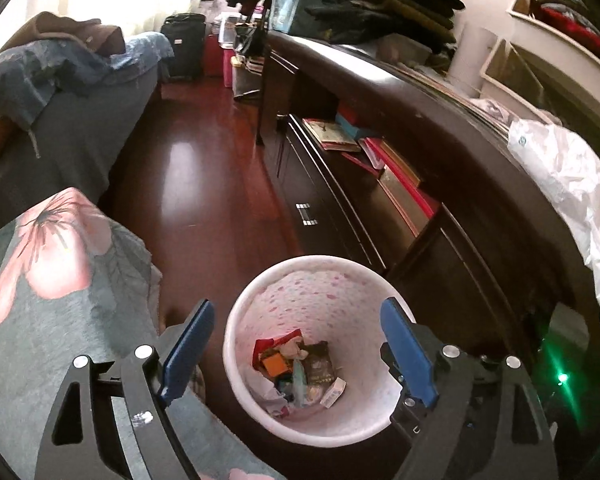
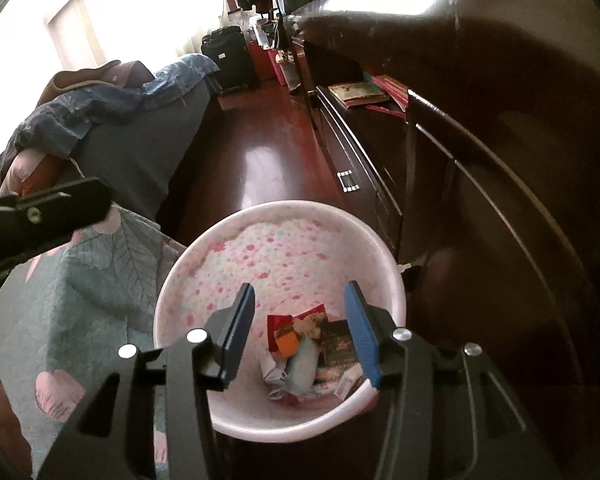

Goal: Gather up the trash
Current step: 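Grasp the red-white wrapper with left tool while right tool grasps orange toy bear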

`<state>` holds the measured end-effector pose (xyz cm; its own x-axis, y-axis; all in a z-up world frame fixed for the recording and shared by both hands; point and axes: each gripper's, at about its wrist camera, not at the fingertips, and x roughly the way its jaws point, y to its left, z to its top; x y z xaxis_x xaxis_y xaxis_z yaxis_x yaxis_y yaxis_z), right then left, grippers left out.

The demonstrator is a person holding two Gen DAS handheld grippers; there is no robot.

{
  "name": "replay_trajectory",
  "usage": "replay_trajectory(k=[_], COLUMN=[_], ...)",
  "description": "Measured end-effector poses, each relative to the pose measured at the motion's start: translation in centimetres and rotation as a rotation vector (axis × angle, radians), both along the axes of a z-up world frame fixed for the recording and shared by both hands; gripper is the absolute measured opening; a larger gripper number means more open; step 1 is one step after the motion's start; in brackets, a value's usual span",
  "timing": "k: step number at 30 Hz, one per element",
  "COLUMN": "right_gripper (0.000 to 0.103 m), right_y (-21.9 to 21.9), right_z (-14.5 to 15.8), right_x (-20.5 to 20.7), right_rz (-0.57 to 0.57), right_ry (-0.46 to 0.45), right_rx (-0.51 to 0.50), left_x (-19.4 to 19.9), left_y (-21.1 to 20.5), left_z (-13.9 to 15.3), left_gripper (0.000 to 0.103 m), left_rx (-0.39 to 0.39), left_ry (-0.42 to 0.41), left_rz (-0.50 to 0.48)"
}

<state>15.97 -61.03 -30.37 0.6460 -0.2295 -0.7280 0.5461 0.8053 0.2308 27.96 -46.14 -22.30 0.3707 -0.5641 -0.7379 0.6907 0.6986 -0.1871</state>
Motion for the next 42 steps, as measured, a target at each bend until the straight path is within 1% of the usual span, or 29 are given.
replay_trajectory(k=[2,5,9,11,13,16,19,23,25,27,31,32,36,37,38,39,40,41,42], right_gripper=[0.054,0.059,0.069,0.071,0.076,0.081,0.081,0.081,0.081,0.081,0.081,0.081,0.081,0.081,0.081,0.081,0.081,0.081,0.081], right_y=[0.5,2.0,4.9,6.3,8.3,11.3,14.2,17.1,18.2,19.0,19.7,19.8,20.3,20.5,20.6,20.8,21.0,21.3,21.6], right_z=[0.3,1.3,3.5,4.5,5.6,6.9,7.7,8.5,8.7,9.0,9.2,9.2,9.6,9.6,9.7,9.7,9.8,9.8,9.8], right_x=[0.0,-0.3,-1.1,-1.6,-2.0,-2.5,-2.7,-3.0,-3.1,-3.3,-3.5,-3.6,-4.1,-4.2,-4.3,-4.3,-4.3,-4.2,-4.1], right_rz=[0.006,0.027,0.064,0.091,0.135,0.196,0.252,0.312,0.331,0.344,0.352,0.352,0.357,0.358,0.361,0.364,0.368,0.374,0.384], right_ry=[0.001,-0.001,-0.024,-0.042,-0.058,-0.07,-0.073,-0.075,-0.074,-0.072,-0.064,-0.062,-0.054,-0.053,-0.051,-0.05,-0.048,-0.047,-0.045], right_rx=[-0.001,-0.011,-0.037,-0.045,-0.055,-0.076,-0.093,-0.096,-0.099,-0.099,-0.1,-0.101,-0.116,-0.119,-0.121,-0.123,-0.125,-0.127,-0.128], left_x=[-0.1,-0.8,-1.9,-2.7,-3.4,-4.3,-4.9,-4.7,-4.1,-3.7,-3.4,-3.4,-3.1,-3.2,-3.2,-3.2,-3.2,-3.1,-3.0], left_y=[0.8,2.4,5.2,7.4,9.6,13.2,16.8,21.1,22.9,24.3,25.0,25.0,25.6,26.0,26.3,26.6,26.9,27.3,27.7], left_z=[0.5,1.4,2.6,3.3,3.8,4.1,3.8,2.5,1.6,0.4,-1.6,-2.1,-3.0,-2.9,-2.8,-2.7,-2.6,-2.6,-2.5], left_gripper=[0.089,0.091,0.094,0.096,0.099,0.099,0.099,0.099,0.099,0.099,0.099,0.099,0.099,0.098,0.089,0.082,0.069,0.066,0.066], left_rx=[-0.008,-0.007,0.008,0.012,0.028,0.047,0.074,0.112,0.124,0.108,0.113,0.12,0.093,0.067,0.058,0.06,0.059,0.051,0.038], left_ry=[-0.002,-0.02,-0.057,-0.08,-0.101,-0.114,-0.111,-0.084,-0.04,0.022,0.091,0.1,0.121,0.112,0.11,0.101,0.094,0.097,0.104], left_rz=[0.015,0.036,0.071,0.089,0.122,0.165,0.21,0.295,0.345,0.37,0.382,0.39,0.419,0.427,0.438,0.449,0.457,0.461,0.462])
